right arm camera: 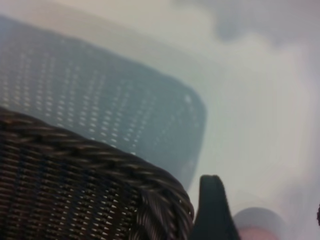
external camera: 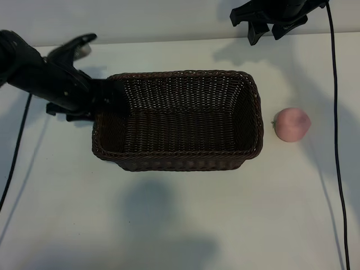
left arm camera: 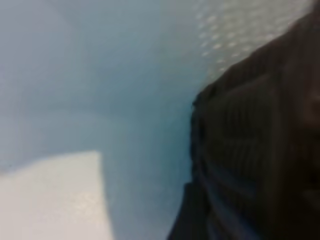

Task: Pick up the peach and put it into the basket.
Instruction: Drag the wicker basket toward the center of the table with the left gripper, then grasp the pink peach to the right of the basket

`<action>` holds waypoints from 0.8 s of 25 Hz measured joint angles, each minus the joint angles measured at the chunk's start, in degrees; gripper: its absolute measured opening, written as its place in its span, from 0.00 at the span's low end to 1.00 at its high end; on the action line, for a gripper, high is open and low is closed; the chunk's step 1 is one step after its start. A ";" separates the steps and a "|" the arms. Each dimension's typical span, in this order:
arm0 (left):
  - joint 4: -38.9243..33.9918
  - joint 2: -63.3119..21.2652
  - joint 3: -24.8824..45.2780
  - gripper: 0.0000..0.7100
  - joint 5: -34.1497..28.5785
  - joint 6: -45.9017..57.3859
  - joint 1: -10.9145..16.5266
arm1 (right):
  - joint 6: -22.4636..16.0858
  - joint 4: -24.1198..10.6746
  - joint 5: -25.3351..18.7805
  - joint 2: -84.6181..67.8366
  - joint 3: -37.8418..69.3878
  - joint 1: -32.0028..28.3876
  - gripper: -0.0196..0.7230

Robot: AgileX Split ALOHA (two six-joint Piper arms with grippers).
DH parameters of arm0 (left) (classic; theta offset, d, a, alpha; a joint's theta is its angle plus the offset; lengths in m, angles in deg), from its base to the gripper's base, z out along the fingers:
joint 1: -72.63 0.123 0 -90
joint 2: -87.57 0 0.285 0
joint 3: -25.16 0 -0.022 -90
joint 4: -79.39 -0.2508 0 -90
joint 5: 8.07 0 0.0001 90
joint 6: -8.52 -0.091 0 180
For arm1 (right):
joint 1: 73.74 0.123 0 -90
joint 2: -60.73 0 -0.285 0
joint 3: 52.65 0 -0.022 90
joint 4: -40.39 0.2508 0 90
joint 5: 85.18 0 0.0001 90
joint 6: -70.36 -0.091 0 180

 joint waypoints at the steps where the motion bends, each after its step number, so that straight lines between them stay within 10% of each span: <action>1: -0.06 -1.20 0.00 0.92 0.00 0.44 0.00 | 0.00 0.00 0.00 0.00 0.00 0.00 0.69; 20: -33.30 -13.76 -11.59 0.87 -17.86 26.27 0.00 | 0.00 0.00 0.00 0.00 0.00 0.00 0.69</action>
